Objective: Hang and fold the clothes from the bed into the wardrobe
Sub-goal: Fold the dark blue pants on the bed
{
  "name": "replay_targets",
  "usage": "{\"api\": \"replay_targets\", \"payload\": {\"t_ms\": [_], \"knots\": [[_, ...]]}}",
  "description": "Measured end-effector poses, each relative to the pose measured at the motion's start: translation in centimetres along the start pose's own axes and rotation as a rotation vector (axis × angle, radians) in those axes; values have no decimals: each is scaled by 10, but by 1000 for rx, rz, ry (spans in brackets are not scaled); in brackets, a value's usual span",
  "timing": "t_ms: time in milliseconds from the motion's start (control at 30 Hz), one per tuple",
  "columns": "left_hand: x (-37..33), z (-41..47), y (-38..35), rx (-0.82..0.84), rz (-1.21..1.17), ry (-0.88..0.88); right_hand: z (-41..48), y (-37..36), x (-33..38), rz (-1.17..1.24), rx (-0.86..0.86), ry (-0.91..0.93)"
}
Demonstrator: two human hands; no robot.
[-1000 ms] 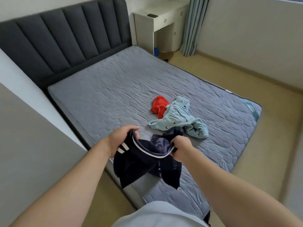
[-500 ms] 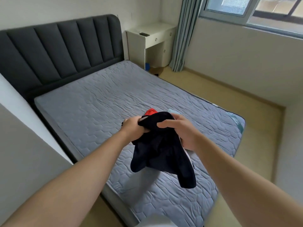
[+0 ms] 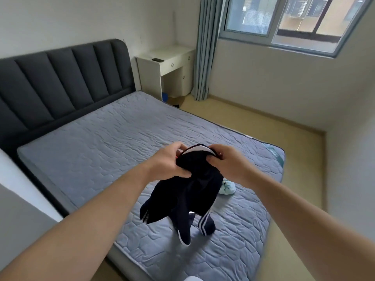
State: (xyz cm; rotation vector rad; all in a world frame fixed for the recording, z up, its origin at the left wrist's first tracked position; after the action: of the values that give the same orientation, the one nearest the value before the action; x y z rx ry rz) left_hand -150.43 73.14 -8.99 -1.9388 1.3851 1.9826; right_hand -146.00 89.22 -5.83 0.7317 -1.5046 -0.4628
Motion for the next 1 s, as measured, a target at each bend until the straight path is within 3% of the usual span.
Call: {"api": "replay_targets", "payload": {"t_ms": [67,133,267,500,733,833,1000], "knots": [[9,-6,-4,10,143,-6,-2,12,-3,80,-63,-12],[18,-10,1,-85,178,-26,-6,21,-6,118,-89,-26],[20,-17,19,-255,-20,-17,-15,42,-8,93,-99,-50],[-70,-19,26,-206,-74,-192,-38,63,19,-173,60,48],[-139,-22,17,-245,113,-321,-52,72,67,-197,-262,332],[-137,-21,20,-296,36,-305,-50,82,63,-172,-333,298],[-91,-17,-2,-146,143,-168,-51,97,53,-111,-384,233]]}}
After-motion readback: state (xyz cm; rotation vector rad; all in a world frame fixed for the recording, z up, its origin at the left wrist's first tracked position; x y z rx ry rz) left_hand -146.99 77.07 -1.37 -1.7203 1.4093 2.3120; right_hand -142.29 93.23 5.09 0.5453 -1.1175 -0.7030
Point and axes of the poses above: each hand's wrist, its own z-axis towards the middle knuckle, its own y-axis out of the back of the hand, x = y × z, the point moved 9 cm from there along z, towards the middle knuckle, and after that the axes turned 7 degrees about x, right-handed, at the moved point
